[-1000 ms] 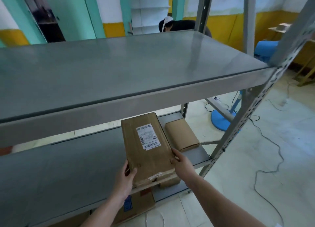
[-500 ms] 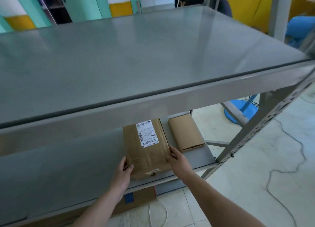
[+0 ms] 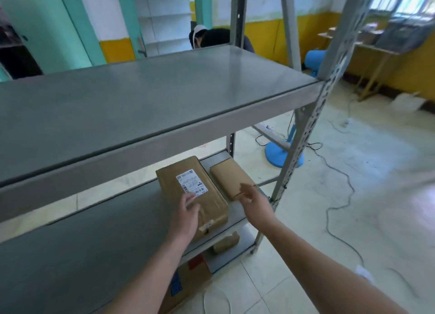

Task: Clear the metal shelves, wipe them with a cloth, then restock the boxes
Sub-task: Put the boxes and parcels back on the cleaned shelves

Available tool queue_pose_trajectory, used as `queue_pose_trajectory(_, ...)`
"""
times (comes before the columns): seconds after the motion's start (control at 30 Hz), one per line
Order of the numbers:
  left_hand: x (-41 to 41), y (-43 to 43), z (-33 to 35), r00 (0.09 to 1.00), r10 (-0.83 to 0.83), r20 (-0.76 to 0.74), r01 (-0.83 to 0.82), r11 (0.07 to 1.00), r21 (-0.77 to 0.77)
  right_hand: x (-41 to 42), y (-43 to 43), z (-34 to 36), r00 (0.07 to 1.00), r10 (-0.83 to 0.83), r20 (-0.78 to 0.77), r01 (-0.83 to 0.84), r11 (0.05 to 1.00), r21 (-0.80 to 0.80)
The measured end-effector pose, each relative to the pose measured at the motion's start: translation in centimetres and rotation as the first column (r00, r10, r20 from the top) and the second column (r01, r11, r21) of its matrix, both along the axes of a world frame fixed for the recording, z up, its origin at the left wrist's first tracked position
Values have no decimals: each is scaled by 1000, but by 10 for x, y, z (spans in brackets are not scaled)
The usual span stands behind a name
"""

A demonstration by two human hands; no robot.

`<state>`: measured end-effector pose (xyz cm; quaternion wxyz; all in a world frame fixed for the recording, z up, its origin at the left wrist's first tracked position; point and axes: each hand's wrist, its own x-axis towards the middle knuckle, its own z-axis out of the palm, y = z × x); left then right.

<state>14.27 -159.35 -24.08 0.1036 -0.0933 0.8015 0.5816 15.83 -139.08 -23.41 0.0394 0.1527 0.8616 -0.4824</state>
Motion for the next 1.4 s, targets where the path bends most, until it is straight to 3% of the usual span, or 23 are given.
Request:
queue_pose_trajectory(0.2, 73, 45, 43, 927, -364, -91, 372, 924, 95, 117, 2, 28, 964, -240, -117, 238, 971, -32)
queue_pose_trajectory(0.4, 141, 110, 58, 808, -565, -165, 587, 797, 143, 231, 35, 39, 886, -448, -117, 436, 892, -117)
queue_pose_trajectory(0.67, 270, 208, 35, 491, -865, -97, 858, 463, 222, 429, 94, 26, 628, -777, -27, 776, 629, -54)
queue_pose_trajectory(0.77, 334, 255, 16, 281, -959, -37, 942, 268, 201, 511, 116, 16, 486, -874, 9, 872, 484, -65)
queue_pose_trajectory(0.9, 418, 308, -7, 70, -997, 36, 977, 76, 201, 604, 140, -4, 335, -940, 64, 941, 330, -78)
queue_pose_trajectory(1.0, 467, 340, -24, -22, -993, 114, 981, 1, 192, 660, 158, -27, 215, -971, 103, 972, 203, -115)
queue_pose_trajectory(1.17, 522, 405, -58, -68, -966, 248, 993, -41, 109, 753, 212, -89, 22, -964, 266, 984, -26, -175)
queue_pose_trajectory(1.4, 603, 486, -129, -92, -916, 391, 995, -95, 10, 860, 298, -175, -190, -926, 327, 977, -212, -34)
